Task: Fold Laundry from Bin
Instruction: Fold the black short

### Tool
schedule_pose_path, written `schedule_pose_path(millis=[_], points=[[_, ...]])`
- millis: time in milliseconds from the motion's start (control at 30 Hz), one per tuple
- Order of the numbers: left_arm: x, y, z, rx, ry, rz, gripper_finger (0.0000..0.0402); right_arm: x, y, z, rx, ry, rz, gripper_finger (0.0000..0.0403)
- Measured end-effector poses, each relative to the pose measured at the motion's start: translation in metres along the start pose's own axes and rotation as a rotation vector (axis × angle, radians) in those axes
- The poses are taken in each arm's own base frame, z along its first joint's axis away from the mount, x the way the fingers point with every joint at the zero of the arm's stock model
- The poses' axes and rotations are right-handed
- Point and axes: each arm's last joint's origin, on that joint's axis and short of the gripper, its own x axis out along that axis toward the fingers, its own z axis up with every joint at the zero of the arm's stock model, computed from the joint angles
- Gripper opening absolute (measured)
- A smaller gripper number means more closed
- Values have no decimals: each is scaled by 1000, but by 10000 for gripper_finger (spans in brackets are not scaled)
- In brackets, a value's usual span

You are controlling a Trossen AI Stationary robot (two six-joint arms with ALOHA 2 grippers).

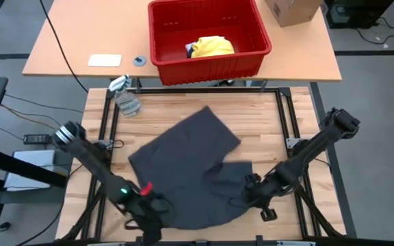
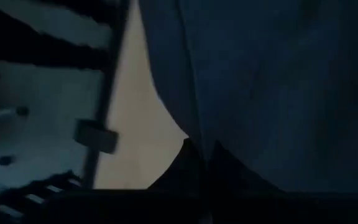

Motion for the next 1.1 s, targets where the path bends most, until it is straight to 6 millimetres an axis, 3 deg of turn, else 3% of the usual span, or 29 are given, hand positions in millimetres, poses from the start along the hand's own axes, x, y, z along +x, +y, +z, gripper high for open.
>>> schedule_pose_path(millis=[100, 167, 300, 467, 633, 833, 933, 1100], points=[[-36, -3, -3, -29, -65, -34, 6, -45, 3, 20, -46, -174, -78, 13], [-50, 2, -6, -46, -87, 15, 6, -69, -6, 29, -64, -273, -161, 13], [-68, 24, -13, -161, -97, 213, 6, -87, -46, 45, -48, -343, -294, 13], [-90, 43, -21, -368, -218, 397, 5, -81, -116, 67, -56, -296, -444, 13], [-102, 61, -28, -484, -234, 592, 5, -74, -197, 90, -36, -388, -481, 13], [-87, 92, -31, -561, -230, 735, 7, -41, -285, 83, 134, -359, -364, 13], [-71, 111, -28, -601, -204, 722, 12, -25, -307, 75, 193, -314, -305, 14], [-62, 136, -22, -679, -189, 670, 18, -32, -312, 72, 288, -345, -256, 22]])
